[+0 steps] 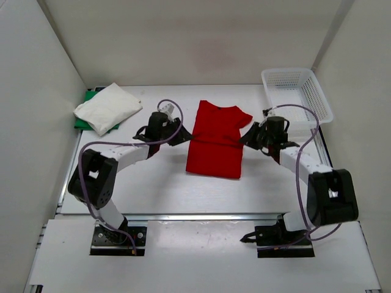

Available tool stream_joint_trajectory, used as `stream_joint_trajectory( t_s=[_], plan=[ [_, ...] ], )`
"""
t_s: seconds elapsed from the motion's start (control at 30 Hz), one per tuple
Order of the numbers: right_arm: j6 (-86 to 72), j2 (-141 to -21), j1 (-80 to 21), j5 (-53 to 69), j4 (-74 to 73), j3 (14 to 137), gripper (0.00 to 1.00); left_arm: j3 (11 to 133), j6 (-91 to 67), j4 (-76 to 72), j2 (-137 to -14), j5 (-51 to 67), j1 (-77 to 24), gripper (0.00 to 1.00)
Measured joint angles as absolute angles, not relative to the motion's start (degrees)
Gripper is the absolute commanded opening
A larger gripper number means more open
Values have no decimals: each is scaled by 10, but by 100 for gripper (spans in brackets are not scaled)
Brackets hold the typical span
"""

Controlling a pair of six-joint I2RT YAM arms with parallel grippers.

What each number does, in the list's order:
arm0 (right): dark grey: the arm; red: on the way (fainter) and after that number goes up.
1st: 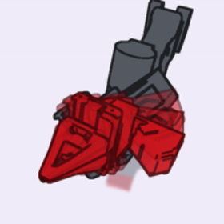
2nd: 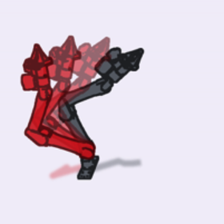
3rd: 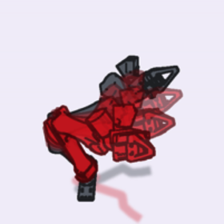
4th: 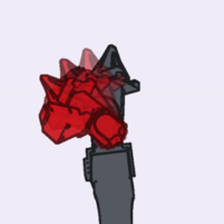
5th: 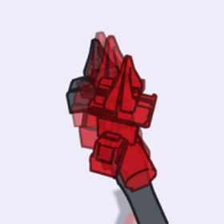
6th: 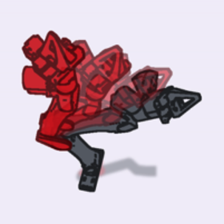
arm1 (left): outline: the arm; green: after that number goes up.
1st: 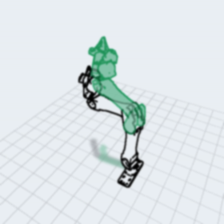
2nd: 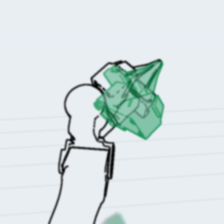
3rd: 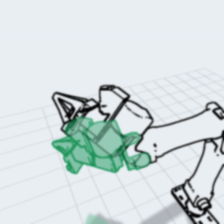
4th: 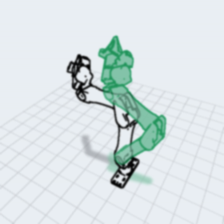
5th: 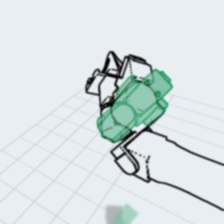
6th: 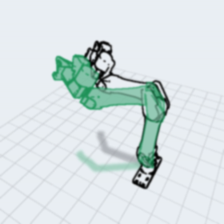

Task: Fold and stack the t-shirts
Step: Fold the folded rectangular tshirt in 1/3 of the way

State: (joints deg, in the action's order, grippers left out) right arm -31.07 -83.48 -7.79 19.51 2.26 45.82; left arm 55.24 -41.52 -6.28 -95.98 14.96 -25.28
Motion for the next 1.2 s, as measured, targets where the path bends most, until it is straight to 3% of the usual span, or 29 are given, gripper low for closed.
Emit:
stream_joint_trajectory(
  t_s=[0.17,0.33,0.5,0.57,0.63,0.7,0.83,1.2],
  plan=[
    [-328,-779,-150,195,57,336,1,508,-412,-110,-957,157,-335,39],
    [-331,-789,-138,194,52,263,0,404,-427,-162,-994,168,-332,36],
    [-333,-764,-149,195,78,231,0,317,-446,-219,-935,160,-354,37],
    [-333,-732,-149,194,59,216,11,282,-451,-218,-900,160,-366,38],
    [-334,-701,-144,191,30,217,29,266,-450,-198,-867,160,-374,40],
    [-330,-678,-132,184,10,233,34,265,-448,-178,-841,157,-371,42],
    [-317,-717,-97,179,4,337,34,274,-441,-163,-808,154,-360,42],
    [-314,-1109,-37,216,101,643,38,257,-440,-171,-801,169,-345,42]
  ],
)
